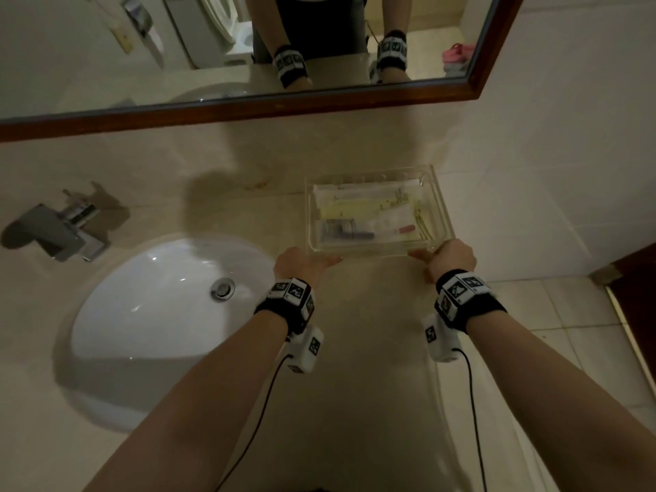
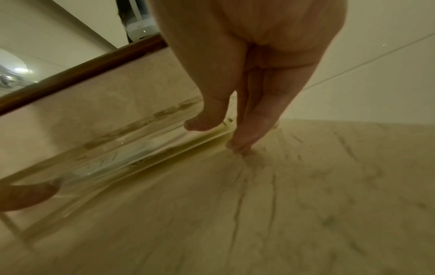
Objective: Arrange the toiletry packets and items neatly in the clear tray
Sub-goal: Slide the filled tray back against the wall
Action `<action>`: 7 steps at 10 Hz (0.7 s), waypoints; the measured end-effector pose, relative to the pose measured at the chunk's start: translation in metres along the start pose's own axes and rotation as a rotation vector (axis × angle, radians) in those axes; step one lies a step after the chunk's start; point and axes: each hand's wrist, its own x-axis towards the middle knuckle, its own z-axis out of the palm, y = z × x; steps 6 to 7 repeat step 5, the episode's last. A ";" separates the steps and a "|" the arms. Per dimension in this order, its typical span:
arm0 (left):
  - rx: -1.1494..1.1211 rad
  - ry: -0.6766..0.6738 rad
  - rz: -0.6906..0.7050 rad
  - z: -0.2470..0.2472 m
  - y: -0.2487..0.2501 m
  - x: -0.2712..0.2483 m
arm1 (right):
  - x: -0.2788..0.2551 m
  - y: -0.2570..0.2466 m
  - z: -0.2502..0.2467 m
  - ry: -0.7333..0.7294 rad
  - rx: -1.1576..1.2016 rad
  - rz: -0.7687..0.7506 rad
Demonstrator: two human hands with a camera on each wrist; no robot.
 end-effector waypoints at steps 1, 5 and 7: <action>0.000 0.003 -0.001 0.001 -0.002 0.001 | 0.000 -0.002 0.001 0.004 0.008 0.013; 0.159 -0.031 0.174 -0.011 -0.017 -0.028 | -0.029 -0.016 0.011 -0.055 0.012 -0.098; 0.159 -0.031 0.174 -0.011 -0.017 -0.028 | -0.029 -0.016 0.011 -0.055 0.012 -0.098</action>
